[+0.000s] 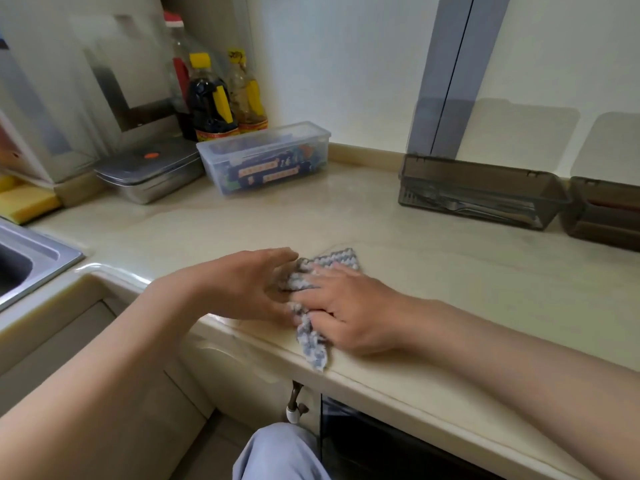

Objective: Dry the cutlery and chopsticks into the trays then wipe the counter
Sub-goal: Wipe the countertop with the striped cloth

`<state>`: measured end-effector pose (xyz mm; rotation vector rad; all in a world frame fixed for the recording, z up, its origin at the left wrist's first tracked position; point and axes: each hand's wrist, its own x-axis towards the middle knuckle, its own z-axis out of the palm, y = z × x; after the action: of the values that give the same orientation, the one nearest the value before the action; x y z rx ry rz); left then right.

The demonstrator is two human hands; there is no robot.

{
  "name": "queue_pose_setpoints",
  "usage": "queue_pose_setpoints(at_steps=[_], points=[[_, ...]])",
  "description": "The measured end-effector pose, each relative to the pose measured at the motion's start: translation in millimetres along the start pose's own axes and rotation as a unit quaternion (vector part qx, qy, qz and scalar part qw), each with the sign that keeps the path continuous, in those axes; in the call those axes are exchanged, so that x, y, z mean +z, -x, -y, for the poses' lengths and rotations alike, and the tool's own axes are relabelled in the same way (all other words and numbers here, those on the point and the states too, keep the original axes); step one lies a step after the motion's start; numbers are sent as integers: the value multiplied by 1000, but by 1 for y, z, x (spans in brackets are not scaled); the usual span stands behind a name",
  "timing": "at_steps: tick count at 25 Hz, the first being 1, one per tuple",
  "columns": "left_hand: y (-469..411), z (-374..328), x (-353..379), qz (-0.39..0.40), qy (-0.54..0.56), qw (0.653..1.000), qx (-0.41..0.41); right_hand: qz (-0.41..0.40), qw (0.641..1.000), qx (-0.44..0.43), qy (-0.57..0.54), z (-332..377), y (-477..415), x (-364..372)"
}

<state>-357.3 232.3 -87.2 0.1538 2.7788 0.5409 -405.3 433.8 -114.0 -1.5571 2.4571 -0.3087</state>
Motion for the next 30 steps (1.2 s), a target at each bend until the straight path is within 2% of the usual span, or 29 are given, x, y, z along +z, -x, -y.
queue_pose_setpoints(at_steps=[1, 3, 5, 7, 8, 10, 13, 15, 17, 19, 21, 23, 25, 27, 28, 30], points=[[3, 1, -1, 28, 20, 999, 2, 4, 1000, -13, -1, -6, 0, -4], [6, 3, -1, 25, 37, 999, 8, -24, 1000, 2, 1, -34, -13, -13], [8, 1, -1, 15, 34, 999, -6, -54, 995, 79, 3, -65, -37, -24], [10, 0, -1, 13, 23, 999, -21, -51, 986, 159, 25, -78, -58, -27], [10, 0, -2, 14, 25, 999, -28, -43, 984, 170, 39, -73, -61, -26], [9, 5, -3, 20, 51, 998, -23, -27, 989, 134, 46, -45, -48, -19], [8, 10, -5, 33, 66, 997, -10, 6, 999, 19, 47, 9, -7, 2], [6, 5, -6, 44, 41, 998, -11, -9, 999, 13, 41, 0, 3, 2], [6, -6, -4, 53, -3, 998, -17, -40, 995, 79, 39, -49, 0, -11], [8, -14, -2, 53, -45, 997, -29, -44, 980, 189, 38, -90, 3, -29], [9, -16, -2, 54, -56, 996, -41, -32, 972, 228, 52, -94, 9, -29], [7, -16, -4, 50, -60, 996, -51, -21, 983, 175, 48, -56, 29, -20], [0, -17, -5, 43, -67, 995, -63, -14, 996, 79, 41, -9, 61, -4], [-6, -22, -8, 59, -83, 992, -74, -2, 998, 25, 52, 11, 84, 8], [-6, -25, -10, 72, -94, 989, -83, -15, 999, 27, 43, 2, 88, 4], [-7, -38, -14, 94, -115, 984, -98, -61, 994, 93, 16, -47, 90, -11]])
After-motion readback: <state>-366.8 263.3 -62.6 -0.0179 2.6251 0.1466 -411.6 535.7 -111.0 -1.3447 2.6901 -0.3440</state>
